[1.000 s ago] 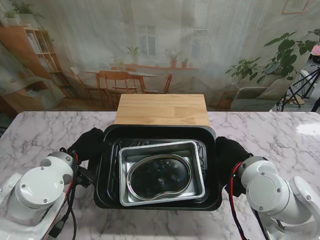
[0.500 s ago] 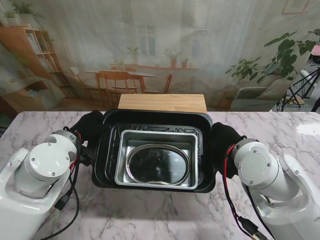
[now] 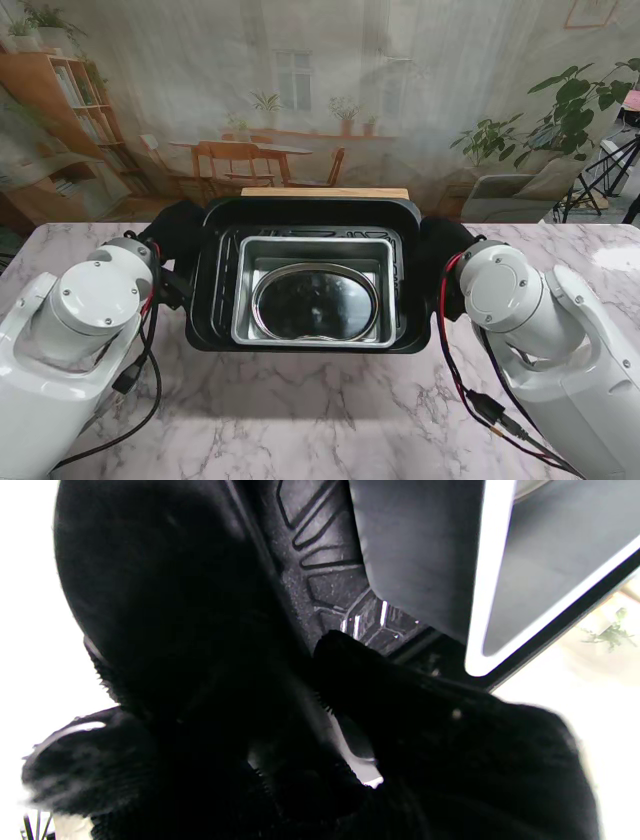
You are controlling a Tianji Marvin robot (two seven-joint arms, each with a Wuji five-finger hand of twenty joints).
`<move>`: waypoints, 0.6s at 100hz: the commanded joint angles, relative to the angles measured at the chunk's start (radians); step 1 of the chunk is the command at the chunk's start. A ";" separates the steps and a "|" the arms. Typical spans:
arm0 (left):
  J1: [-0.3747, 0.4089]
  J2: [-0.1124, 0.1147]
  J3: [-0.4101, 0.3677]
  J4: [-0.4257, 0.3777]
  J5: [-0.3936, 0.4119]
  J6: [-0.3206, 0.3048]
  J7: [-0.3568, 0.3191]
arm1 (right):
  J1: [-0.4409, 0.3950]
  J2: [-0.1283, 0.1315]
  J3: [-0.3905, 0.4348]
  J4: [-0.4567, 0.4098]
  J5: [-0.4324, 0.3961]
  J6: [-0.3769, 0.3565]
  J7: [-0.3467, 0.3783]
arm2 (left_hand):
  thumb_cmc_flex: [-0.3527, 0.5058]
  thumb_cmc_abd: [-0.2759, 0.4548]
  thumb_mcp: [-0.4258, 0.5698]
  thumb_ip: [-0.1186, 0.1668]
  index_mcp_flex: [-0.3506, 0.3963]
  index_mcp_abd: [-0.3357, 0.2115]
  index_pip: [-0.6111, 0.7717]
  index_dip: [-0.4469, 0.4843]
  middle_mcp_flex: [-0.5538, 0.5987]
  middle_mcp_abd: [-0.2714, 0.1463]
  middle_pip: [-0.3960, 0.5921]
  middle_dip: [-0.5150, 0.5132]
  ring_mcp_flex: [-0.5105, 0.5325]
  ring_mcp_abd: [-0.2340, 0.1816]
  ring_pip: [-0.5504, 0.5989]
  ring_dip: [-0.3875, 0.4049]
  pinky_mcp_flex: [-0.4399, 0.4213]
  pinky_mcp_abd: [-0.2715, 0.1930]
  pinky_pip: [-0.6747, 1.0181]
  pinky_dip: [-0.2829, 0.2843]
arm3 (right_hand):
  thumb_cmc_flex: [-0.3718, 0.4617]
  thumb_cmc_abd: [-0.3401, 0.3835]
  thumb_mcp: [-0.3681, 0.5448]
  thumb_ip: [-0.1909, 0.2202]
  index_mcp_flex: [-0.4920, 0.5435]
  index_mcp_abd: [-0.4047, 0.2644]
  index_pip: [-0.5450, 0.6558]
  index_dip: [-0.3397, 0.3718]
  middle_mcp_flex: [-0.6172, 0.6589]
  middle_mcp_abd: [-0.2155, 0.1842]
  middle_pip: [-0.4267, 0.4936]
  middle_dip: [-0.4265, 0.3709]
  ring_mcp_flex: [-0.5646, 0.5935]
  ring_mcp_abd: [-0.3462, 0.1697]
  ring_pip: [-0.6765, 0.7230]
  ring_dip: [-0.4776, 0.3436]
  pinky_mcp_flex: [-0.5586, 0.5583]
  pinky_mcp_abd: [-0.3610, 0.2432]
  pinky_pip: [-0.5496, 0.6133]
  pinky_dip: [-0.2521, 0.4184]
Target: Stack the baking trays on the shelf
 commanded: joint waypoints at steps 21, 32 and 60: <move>-0.083 -0.057 0.088 -0.068 -0.082 -0.035 -0.075 | 0.079 -0.055 -0.060 -0.083 0.050 -0.042 0.052 | 0.059 0.003 0.039 -0.002 0.328 -0.546 0.248 -0.001 0.021 -0.273 0.060 0.025 0.107 -0.169 0.050 0.016 0.096 -0.245 0.035 -0.010 | 0.120 0.025 0.161 0.064 0.143 -0.442 0.016 -0.013 0.020 -0.141 -0.009 -0.008 0.102 -0.417 0.206 0.069 0.068 -0.492 0.035 0.020; -0.119 -0.061 0.097 -0.041 -0.092 -0.034 -0.071 | 0.105 -0.057 -0.073 -0.064 0.052 -0.049 0.053 | 0.059 0.003 0.037 -0.002 0.329 -0.547 0.248 -0.001 0.021 -0.273 0.059 0.025 0.107 -0.169 0.051 0.017 0.097 -0.244 0.037 -0.010 | 0.120 0.026 0.161 0.064 0.146 -0.443 0.014 -0.013 0.021 -0.142 -0.010 -0.008 0.102 -0.415 0.208 0.070 0.068 -0.492 0.036 0.020; -0.192 -0.075 0.119 0.032 -0.107 -0.028 -0.039 | 0.181 -0.070 -0.103 0.014 0.083 -0.043 0.031 | 0.059 0.004 0.036 -0.001 0.332 -0.547 0.245 -0.002 0.023 -0.274 0.058 0.026 0.109 -0.168 0.050 0.017 0.097 -0.244 0.037 -0.011 | 0.121 0.028 0.158 0.064 0.152 -0.445 0.012 -0.013 0.023 -0.143 -0.011 -0.007 0.101 -0.413 0.206 0.069 0.067 -0.487 0.034 0.019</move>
